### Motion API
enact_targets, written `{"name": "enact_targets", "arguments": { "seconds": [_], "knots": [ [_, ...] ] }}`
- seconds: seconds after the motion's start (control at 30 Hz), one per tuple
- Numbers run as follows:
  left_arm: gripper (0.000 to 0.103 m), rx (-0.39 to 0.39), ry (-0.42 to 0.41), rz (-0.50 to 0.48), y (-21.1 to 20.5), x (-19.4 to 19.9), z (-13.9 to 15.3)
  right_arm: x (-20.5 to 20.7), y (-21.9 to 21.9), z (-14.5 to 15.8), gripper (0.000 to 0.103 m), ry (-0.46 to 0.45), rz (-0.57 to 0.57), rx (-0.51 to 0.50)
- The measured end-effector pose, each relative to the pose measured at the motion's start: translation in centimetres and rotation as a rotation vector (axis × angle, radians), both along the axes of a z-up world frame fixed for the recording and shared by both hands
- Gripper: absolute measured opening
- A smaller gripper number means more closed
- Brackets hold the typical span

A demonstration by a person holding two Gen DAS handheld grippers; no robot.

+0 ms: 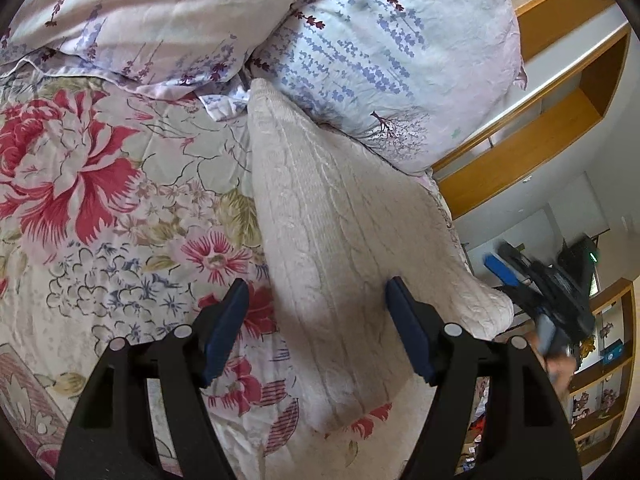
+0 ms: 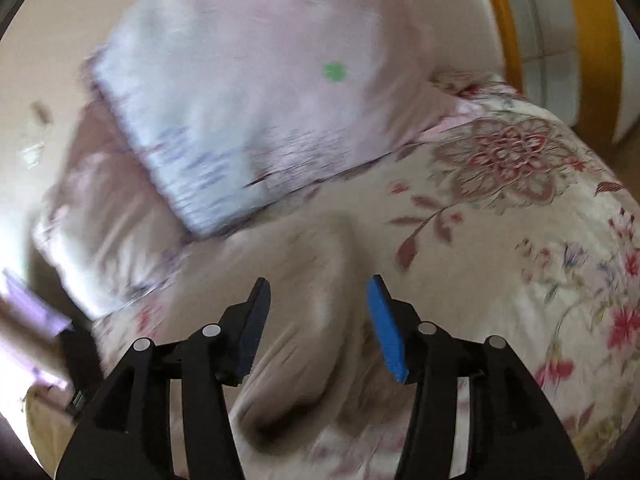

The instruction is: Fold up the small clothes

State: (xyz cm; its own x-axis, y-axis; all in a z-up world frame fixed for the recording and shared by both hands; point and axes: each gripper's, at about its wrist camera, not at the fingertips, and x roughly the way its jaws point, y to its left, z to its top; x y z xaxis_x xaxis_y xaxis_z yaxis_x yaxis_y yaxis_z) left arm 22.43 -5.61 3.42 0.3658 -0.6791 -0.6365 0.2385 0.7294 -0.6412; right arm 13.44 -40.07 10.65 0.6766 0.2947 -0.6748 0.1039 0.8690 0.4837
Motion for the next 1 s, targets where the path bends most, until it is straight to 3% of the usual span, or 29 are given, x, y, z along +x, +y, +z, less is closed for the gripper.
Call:
{"name": "enact_targets", "arguments": {
  "seconds": [0.27, 0.37, 0.47, 0.57, 0.67, 0.7, 0.77, 0.83, 0.9, 1.0],
  "knots": [
    [0.07, 0.081, 0.028, 0.001, 0.3, -2.3, 0.9, -2.6, 3.7, -0.9, 0.052, 0.003, 0.111, -0.03],
    [0.07, 0.074, 0.031, -0.029, 0.7, -3.7, 0.9, -2.8, 4.0, -1.3, 0.052, 0.003, 0.12, -0.019],
    [0.07, 0.108, -0.01, -0.071, 0.7, -5.3, 1.3, -2.9, 3.9, -1.6, 0.052, 0.0, 0.118, -0.012],
    [0.07, 0.212, -0.089, -0.11, -0.3, -6.7, 1.9, -3.2, 3.9, -1.7, 0.05, -0.007, 0.114, -0.003],
    [0.069, 0.341, -0.16, -0.126, -1.5, -7.6, 2.1, -3.1, 4.2, -1.9, 0.04, -0.002, 0.118, -0.025],
    [0.069, 0.369, -0.163, -0.131, -1.9, -7.5, 1.9, -2.9, 4.4, -2.1, 0.025, 0.008, 0.125, -0.05],
    [0.066, 0.392, -0.147, -0.129, -2.1, -7.2, 1.4, -3.2, 4.6, -1.5, 0.015, -0.014, 0.095, -0.101],
    [0.065, 0.408, -0.128, -0.119, -2.1, -6.7, 0.9, -4.1, 4.0, -0.1, 0.01, -0.081, 0.061, -0.102],
    [0.065, 0.399, -0.119, -0.105, -1.7, -6.5, 0.7, -4.5, 3.3, 0.5, 0.01, -0.091, 0.041, -0.112],
    [0.065, 0.377, -0.107, -0.093, -1.3, -6.3, 0.6, -4.3, 2.7, -2.1, 0.01, 0.029, 0.018, -0.135]
  ]
}}
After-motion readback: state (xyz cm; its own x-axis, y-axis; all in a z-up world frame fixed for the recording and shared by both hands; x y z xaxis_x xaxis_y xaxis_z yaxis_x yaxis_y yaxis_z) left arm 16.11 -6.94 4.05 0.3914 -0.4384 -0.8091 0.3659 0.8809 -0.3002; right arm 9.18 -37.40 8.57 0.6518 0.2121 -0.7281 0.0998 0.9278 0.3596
